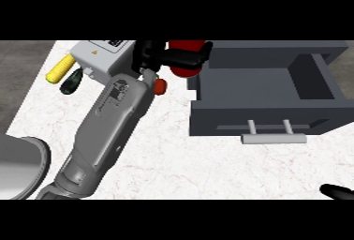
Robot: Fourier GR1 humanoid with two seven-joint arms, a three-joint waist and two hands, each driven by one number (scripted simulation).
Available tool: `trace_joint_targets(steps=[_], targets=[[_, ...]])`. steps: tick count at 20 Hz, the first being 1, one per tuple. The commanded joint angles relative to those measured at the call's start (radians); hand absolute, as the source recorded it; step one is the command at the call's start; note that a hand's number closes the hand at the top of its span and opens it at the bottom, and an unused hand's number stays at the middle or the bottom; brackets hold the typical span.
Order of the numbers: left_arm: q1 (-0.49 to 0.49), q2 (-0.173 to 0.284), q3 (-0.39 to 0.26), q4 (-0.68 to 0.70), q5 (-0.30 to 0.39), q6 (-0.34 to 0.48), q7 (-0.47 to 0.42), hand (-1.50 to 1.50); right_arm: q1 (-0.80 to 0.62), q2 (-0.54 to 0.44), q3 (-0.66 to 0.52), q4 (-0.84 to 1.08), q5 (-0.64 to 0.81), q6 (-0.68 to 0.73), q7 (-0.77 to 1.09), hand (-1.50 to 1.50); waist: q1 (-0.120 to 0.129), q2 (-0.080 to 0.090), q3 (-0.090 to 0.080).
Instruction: Pick up the can, place it into the drawer and close the drawer
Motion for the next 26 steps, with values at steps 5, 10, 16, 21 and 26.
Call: trace_joint_targets(steps=[5,10,16,21,26], targets=[[-0.239,-0.002,-0.054,0.107,0.031,0.108,0.122,1.50,-0.029,-0.021,-0.014,0.023,-0.025,0.008,0.012,-1.50,-0.014,0.004,0.000],[-0.344,-0.002,-0.088,0.253,0.097,0.128,0.080,1.50,-0.035,0.000,0.013,0.045,0.018,-0.006,-0.018,-1.50,-0.024,0.008,0.000],[-0.505,-0.002,-0.123,0.421,0.151,0.166,0.076,1.50,-0.036,-0.005,0.030,-0.006,-0.005,0.007,0.014,-1.50,-0.063,0.016,0.002],[-0.551,-0.002,-0.144,0.470,0.201,0.172,0.095,1.50,-0.107,-0.064,-0.027,-0.006,-0.020,-0.028,0.108,-1.50,-0.049,0.011,0.001],[-0.584,-0.002,-0.200,0.543,0.233,0.204,0.044,1.50,-0.109,-0.046,-0.002,0.089,-0.022,0.011,-0.008,-1.50,-0.064,0.018,0.003]])
